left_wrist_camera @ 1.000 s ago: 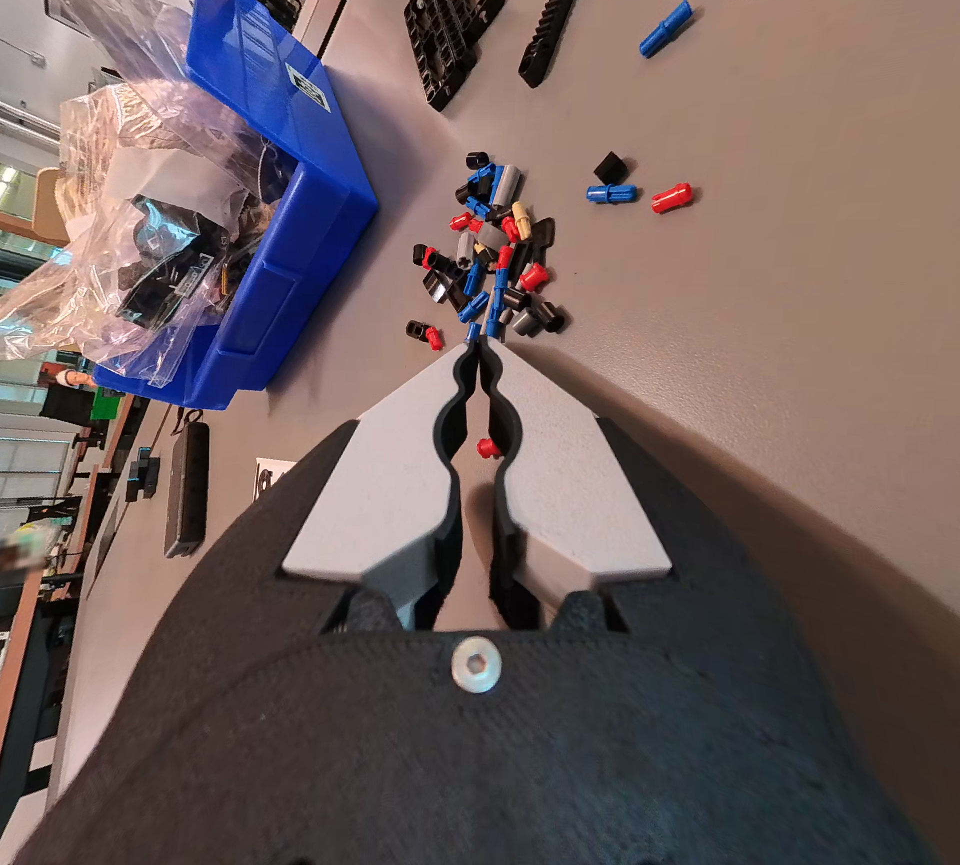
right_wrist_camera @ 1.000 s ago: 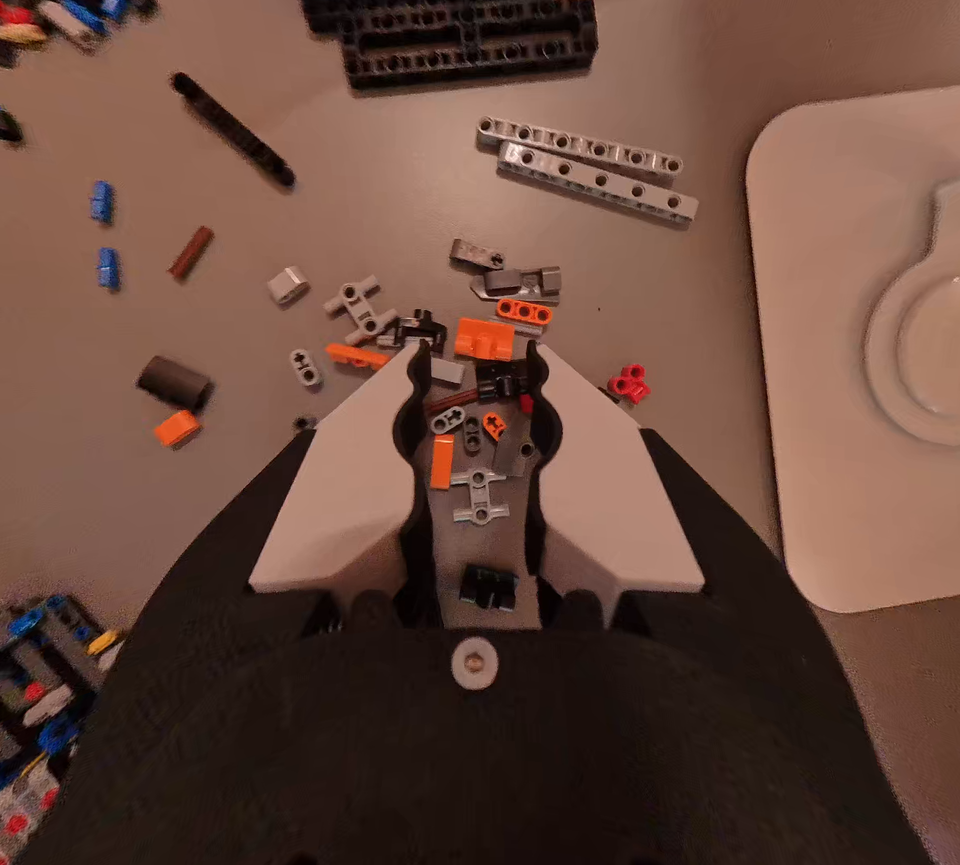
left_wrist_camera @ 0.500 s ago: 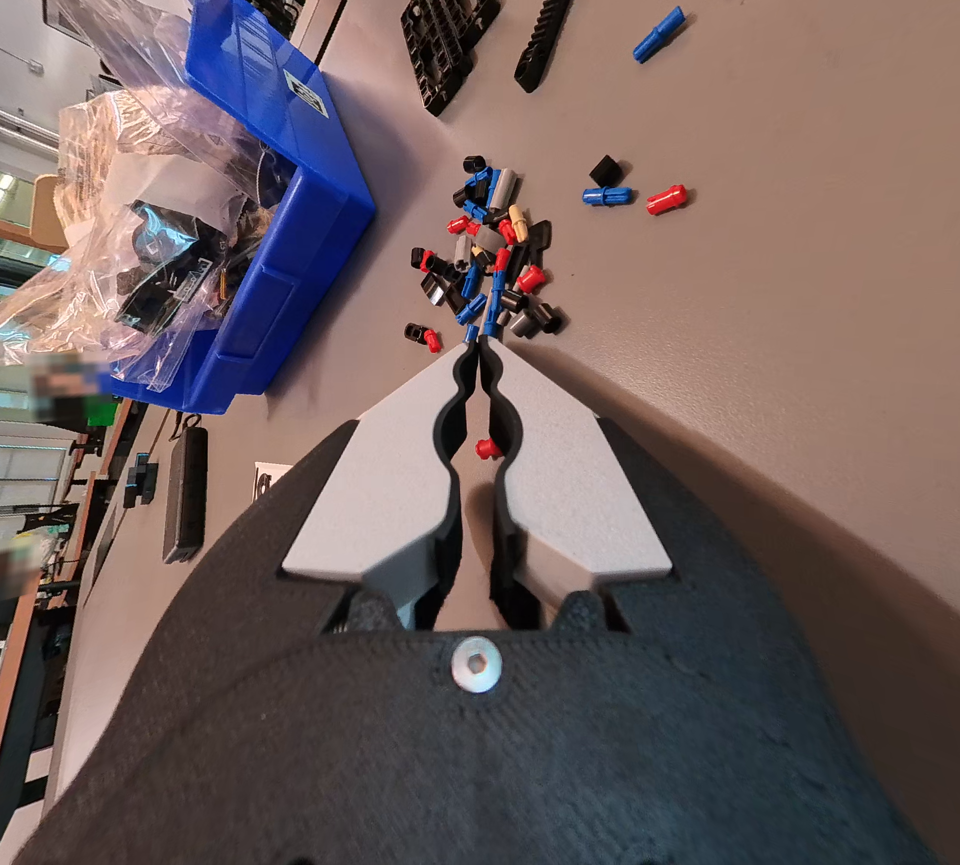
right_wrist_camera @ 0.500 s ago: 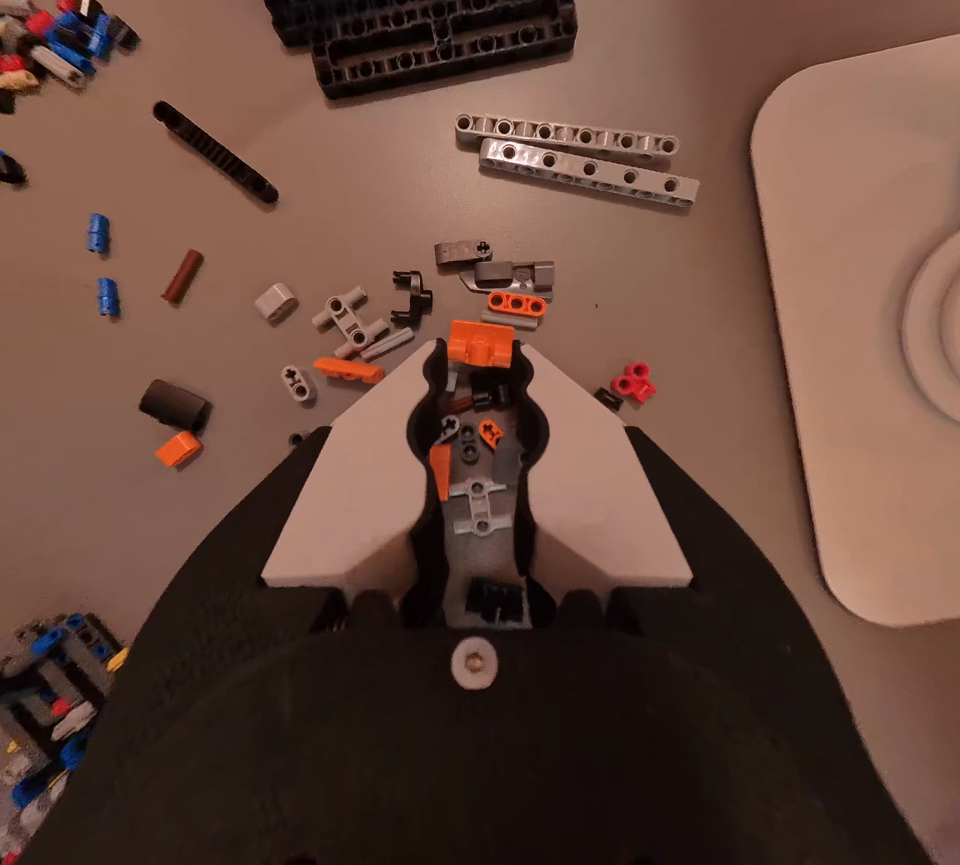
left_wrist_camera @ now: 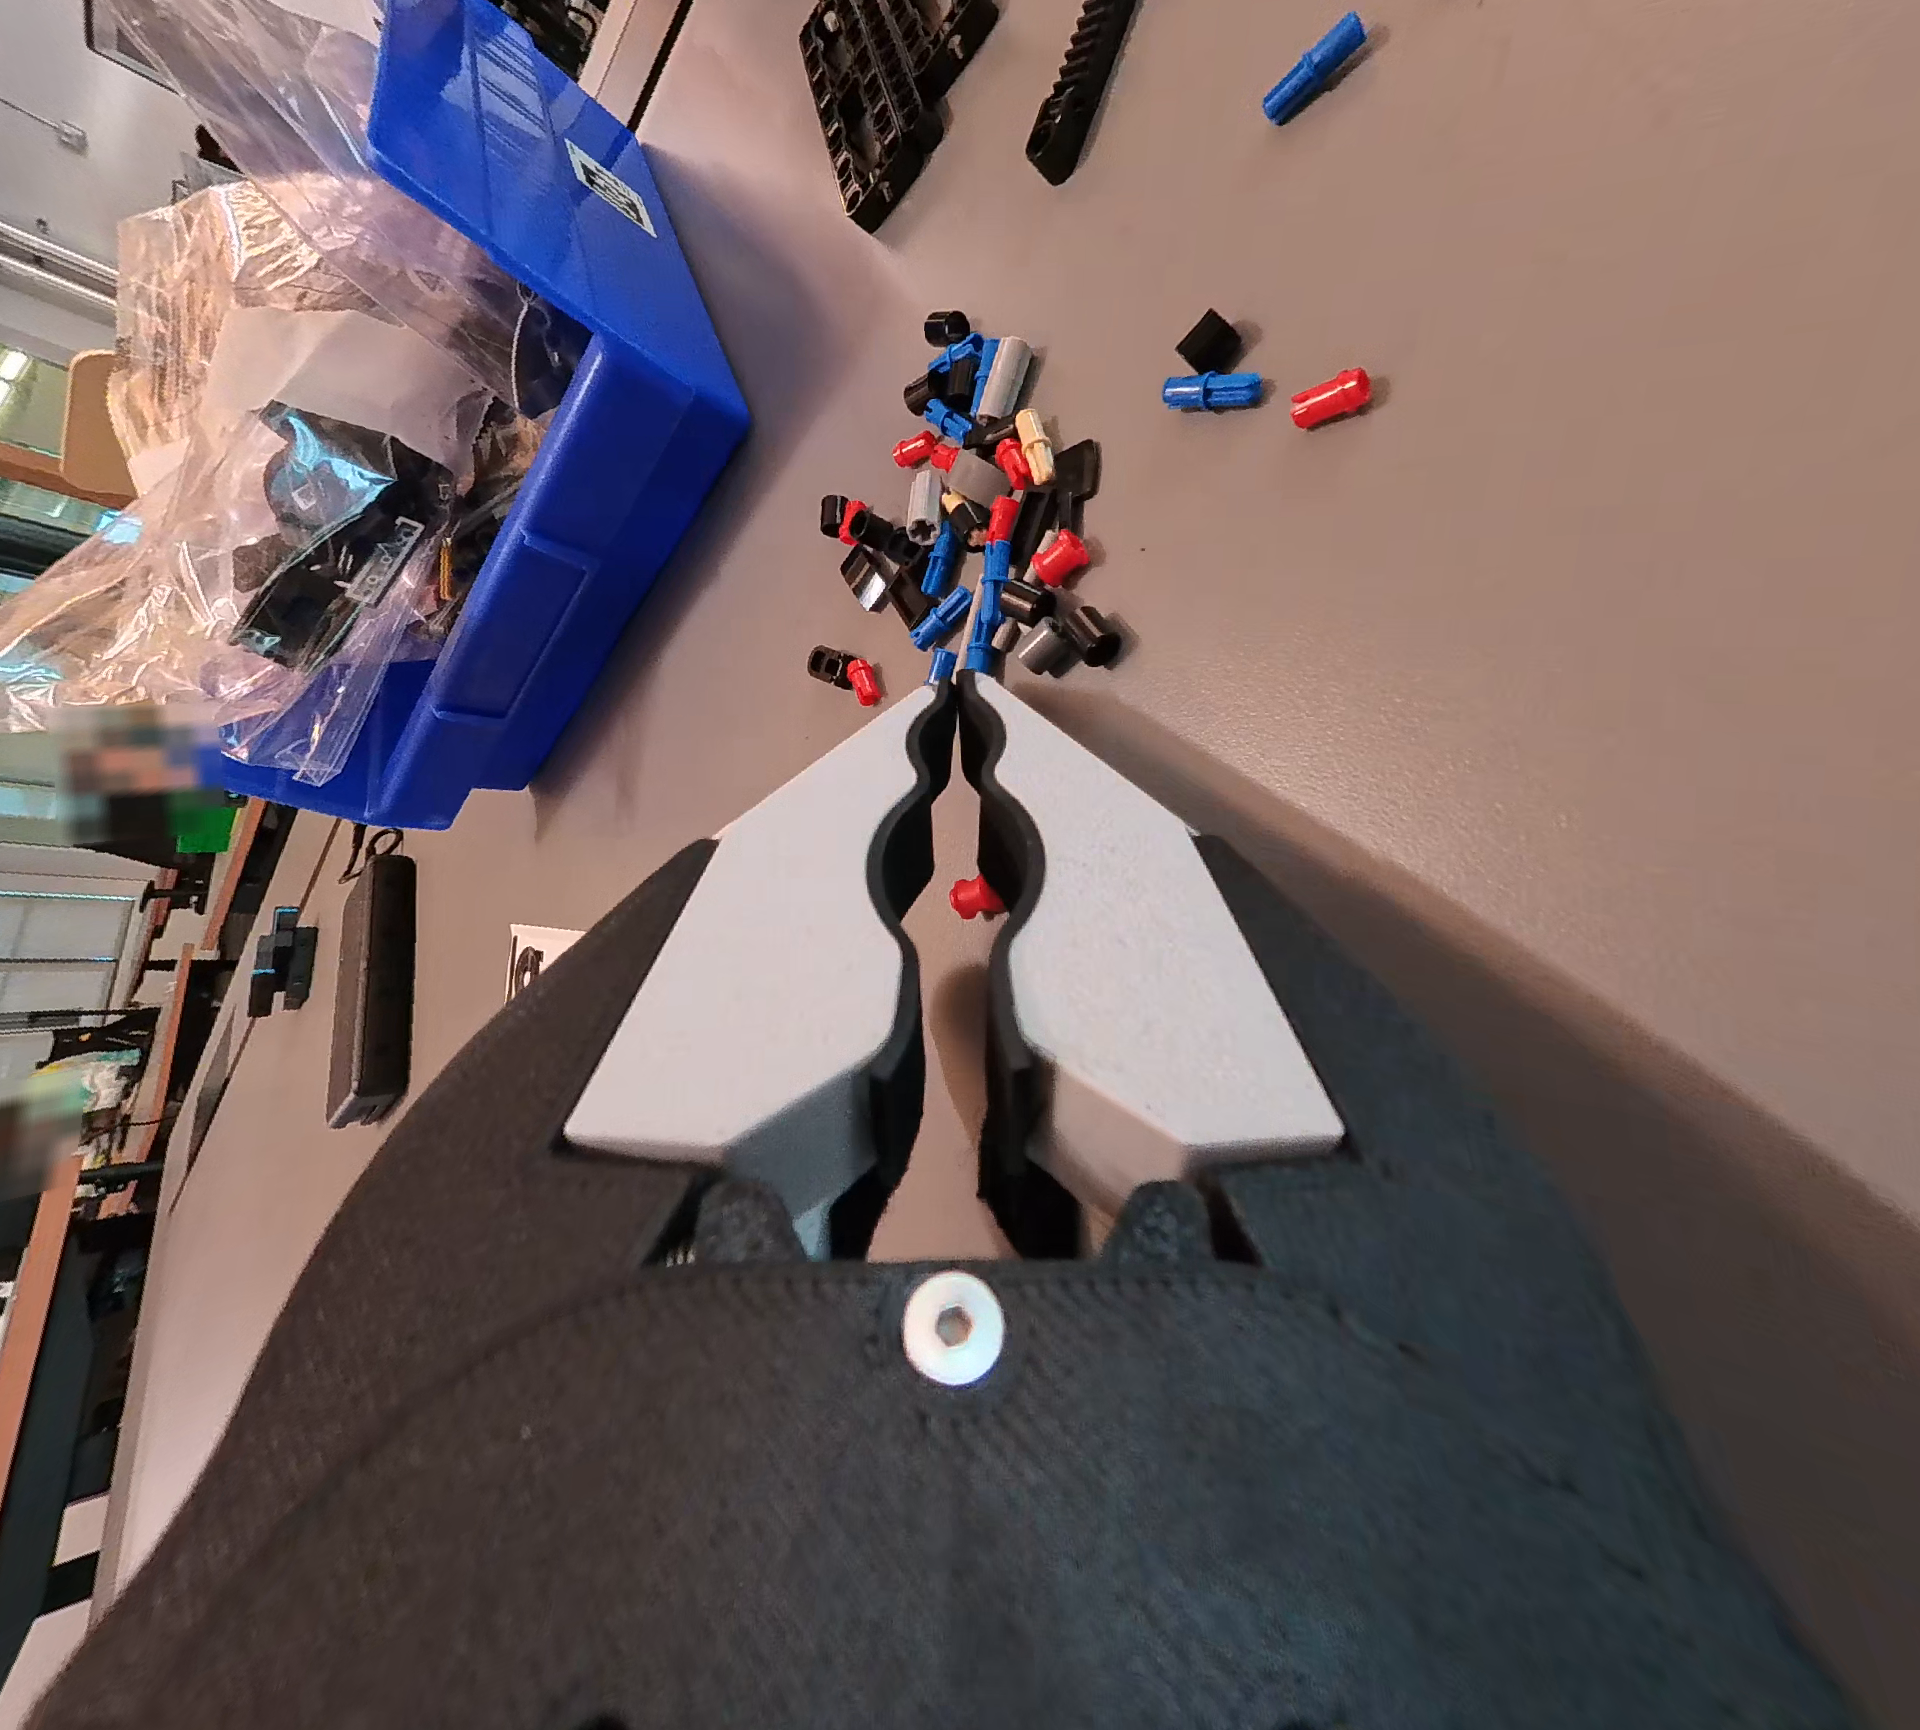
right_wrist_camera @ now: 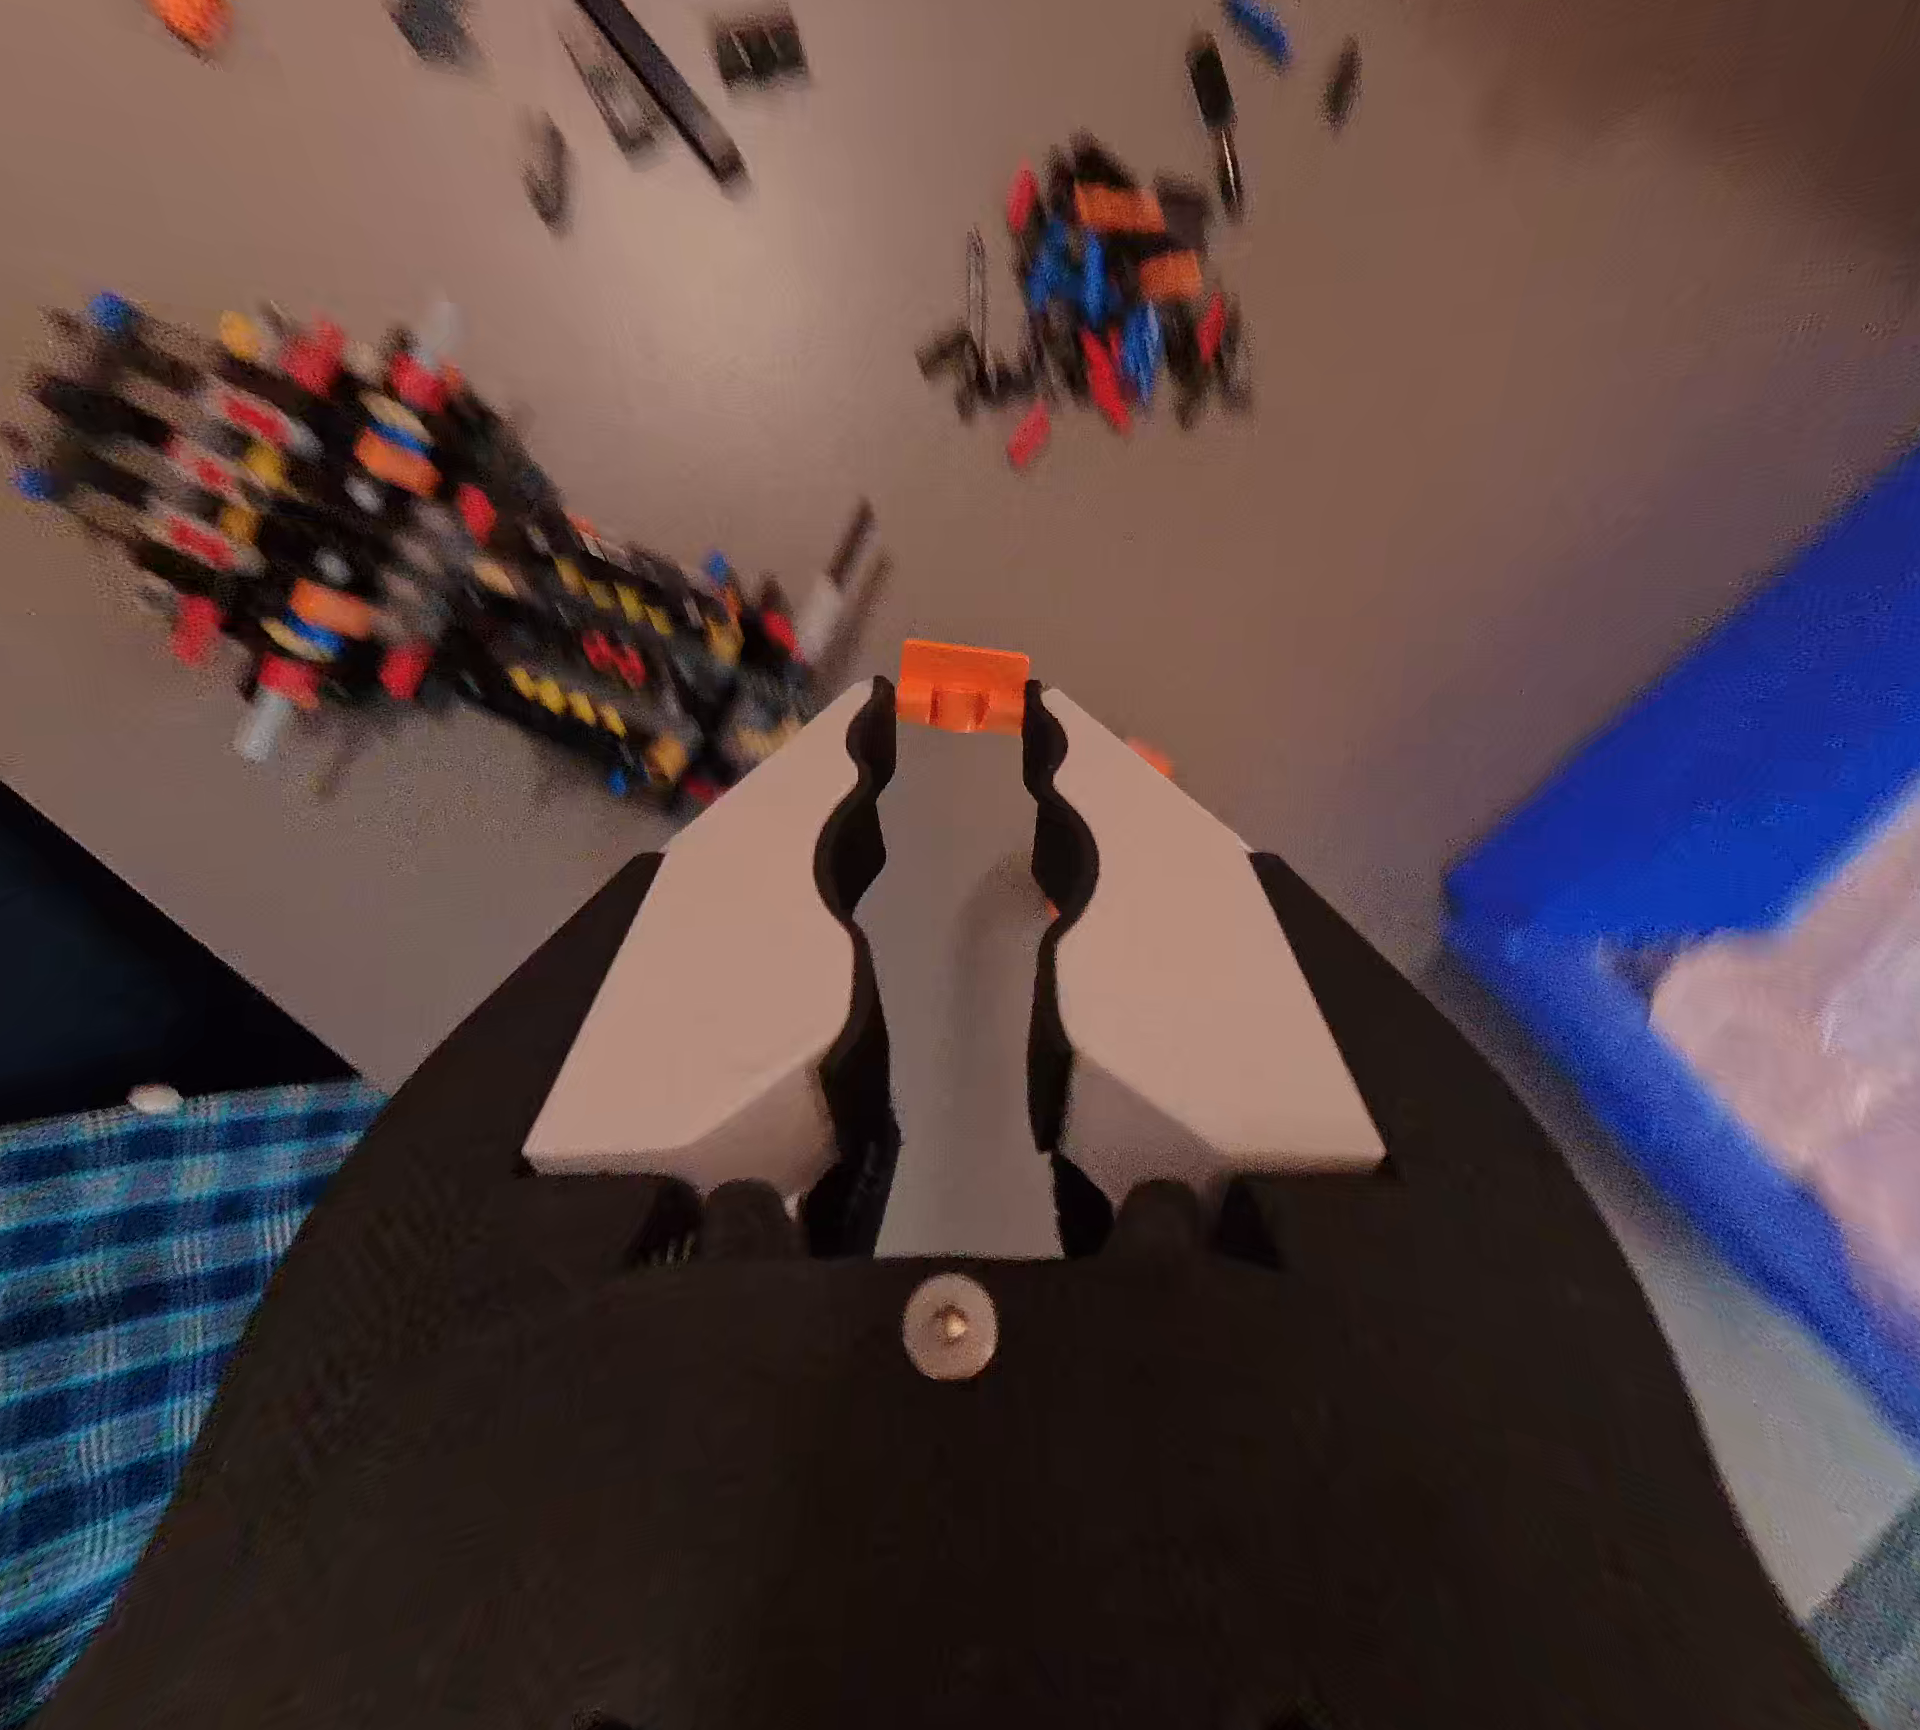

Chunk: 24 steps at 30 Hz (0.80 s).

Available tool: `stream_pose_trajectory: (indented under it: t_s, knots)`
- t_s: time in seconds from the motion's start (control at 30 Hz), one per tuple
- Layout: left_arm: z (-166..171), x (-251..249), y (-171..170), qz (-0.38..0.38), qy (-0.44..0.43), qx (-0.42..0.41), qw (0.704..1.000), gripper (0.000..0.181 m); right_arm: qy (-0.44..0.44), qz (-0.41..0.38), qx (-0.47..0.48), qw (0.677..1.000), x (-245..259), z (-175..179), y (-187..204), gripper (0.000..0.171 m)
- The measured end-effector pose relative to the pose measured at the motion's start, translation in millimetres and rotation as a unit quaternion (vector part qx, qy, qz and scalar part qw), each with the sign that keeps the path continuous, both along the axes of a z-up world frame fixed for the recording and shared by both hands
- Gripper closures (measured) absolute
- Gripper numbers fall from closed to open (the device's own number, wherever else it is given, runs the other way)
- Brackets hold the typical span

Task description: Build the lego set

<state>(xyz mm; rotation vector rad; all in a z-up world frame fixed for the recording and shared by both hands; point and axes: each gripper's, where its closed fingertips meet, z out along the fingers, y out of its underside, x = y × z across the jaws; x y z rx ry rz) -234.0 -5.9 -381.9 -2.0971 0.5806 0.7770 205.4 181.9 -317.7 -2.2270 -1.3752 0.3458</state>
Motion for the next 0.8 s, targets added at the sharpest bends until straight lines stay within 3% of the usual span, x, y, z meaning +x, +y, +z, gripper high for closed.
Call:
stream_pose_trajectory:
  t_s: [0.13, 0.43, 0.63, 0.8]
  knots:
    - [0.1, -0.7, 0.2, 0.001, 0.001, 0.000, 1.000, 0.181, -0.030, -0.068, -0.022, 0.997, 63.2, -40.4, -13.8, 0.150]
    - [0.6, -0.9, 0.1, 0.002, 0.007, 0.001, 1.000, 0.181, -0.044, -0.101, -0.029, 0.993, 84.5, -72.6, -8.4, 0.143]
    - [0.5, -0.7, -0.1, 0.002, 0.006, 0.001, 1.000, 0.181, 0.003, -0.090, -0.008, 0.996, 69.6, -30.2, -5.7, 0.140]
    - [0.5, -0.6, -0.2, 0.003, 0.008, 0.002, 1.000, 0.181, 0.056, 0.032, 0.029, 0.998, -41.4, 19.1, -4.3, 0.139]
